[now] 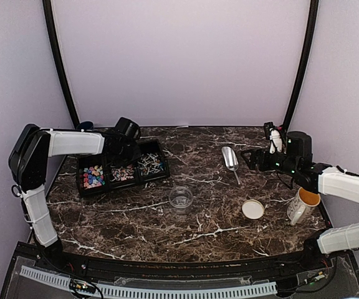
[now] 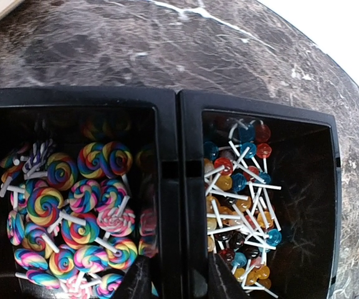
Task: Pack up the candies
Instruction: Move the storage box to the center of the board.
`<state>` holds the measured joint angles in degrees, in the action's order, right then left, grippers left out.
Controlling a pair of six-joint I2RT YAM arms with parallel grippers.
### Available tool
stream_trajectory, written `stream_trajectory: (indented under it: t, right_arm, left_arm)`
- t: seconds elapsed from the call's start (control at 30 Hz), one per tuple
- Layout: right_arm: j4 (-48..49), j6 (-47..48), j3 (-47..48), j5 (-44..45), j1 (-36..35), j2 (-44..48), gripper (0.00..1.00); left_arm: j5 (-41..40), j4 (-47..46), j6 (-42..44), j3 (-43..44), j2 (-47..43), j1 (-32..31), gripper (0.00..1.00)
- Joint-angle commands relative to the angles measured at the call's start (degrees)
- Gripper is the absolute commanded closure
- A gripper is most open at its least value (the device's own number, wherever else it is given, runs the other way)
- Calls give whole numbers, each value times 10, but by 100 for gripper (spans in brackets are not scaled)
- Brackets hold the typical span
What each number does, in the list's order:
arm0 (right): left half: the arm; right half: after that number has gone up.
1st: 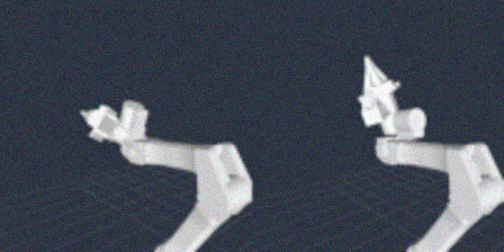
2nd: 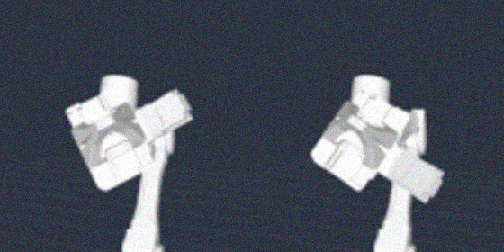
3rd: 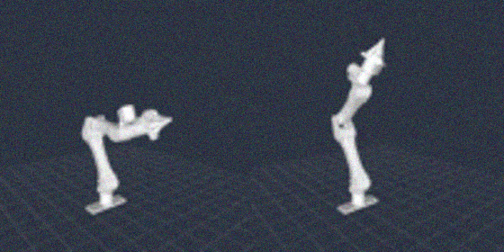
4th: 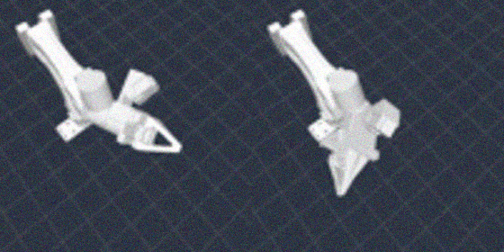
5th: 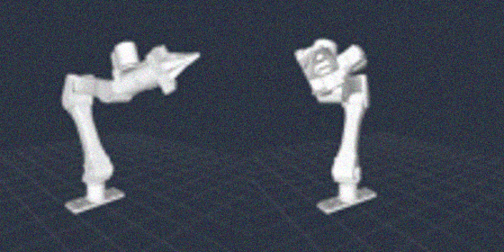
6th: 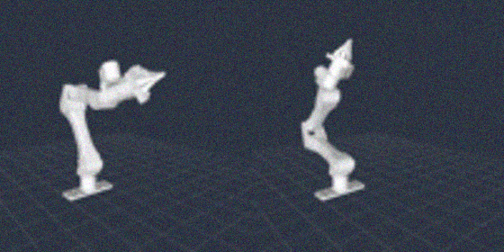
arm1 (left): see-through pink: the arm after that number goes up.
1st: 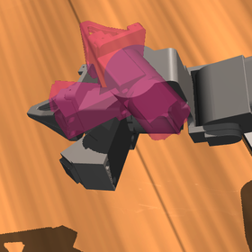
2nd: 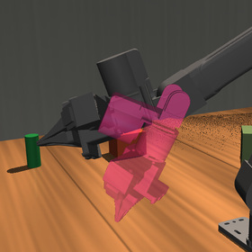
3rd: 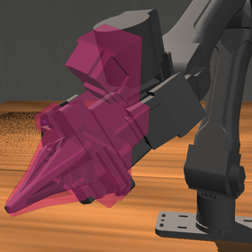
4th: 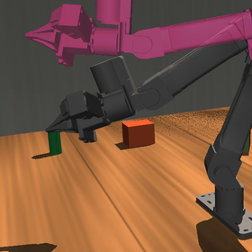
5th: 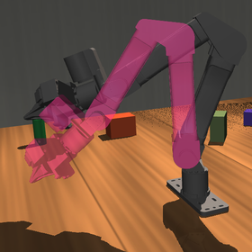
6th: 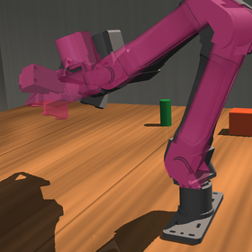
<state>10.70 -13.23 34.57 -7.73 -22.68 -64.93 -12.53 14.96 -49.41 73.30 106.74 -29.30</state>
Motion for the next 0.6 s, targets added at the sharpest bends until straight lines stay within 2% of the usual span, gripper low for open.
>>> stream_trajectory:
  t: [0.0,0.57]
  right_arm:
    - [19,-4,-6,3,-6,13,2]
    - [9,7,1,11,-15,-15,2]
  left_arm:
    - [35,-2,-36,48,29,-24,70]
    - [40,14,-88,239,176,-93,69]
